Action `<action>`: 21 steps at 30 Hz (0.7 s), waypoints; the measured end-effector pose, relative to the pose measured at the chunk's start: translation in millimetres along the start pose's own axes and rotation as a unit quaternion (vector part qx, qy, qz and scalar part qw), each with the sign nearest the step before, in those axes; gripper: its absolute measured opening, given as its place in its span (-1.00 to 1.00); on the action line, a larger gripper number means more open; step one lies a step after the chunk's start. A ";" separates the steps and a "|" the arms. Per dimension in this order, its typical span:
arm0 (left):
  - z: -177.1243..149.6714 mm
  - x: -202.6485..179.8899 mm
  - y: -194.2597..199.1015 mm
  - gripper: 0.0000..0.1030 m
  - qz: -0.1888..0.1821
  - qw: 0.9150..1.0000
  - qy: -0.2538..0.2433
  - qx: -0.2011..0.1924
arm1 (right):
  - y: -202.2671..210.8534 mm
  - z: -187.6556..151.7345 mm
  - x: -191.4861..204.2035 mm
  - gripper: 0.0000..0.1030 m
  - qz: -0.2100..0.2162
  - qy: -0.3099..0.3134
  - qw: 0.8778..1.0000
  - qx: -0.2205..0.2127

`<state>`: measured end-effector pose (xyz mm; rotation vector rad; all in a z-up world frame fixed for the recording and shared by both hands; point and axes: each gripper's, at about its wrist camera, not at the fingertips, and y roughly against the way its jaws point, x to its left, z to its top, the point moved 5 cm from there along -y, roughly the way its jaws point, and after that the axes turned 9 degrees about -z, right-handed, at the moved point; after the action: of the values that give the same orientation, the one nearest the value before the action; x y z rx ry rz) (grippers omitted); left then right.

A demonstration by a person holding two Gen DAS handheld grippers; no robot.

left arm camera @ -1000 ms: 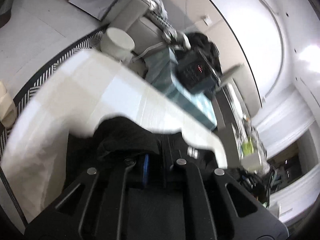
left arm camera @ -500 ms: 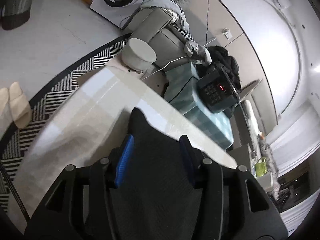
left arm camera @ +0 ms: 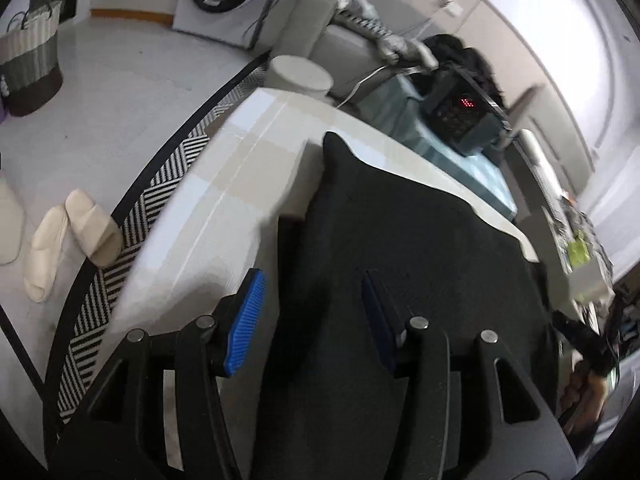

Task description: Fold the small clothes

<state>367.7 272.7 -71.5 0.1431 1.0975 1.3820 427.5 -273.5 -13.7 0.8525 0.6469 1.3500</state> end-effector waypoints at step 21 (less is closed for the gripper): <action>-92.1 -13.3 47.2 -0.08 0.000 0.997 -0.045 0.063 | 91.3 -119.5 -23.1 -0.05 -0.039 0.077 0.996 0.003</action>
<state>274.1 228.0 -82.3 0.2942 1.1089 1.2934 275.6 -277.4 -6.2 0.7262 0.7965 1.3524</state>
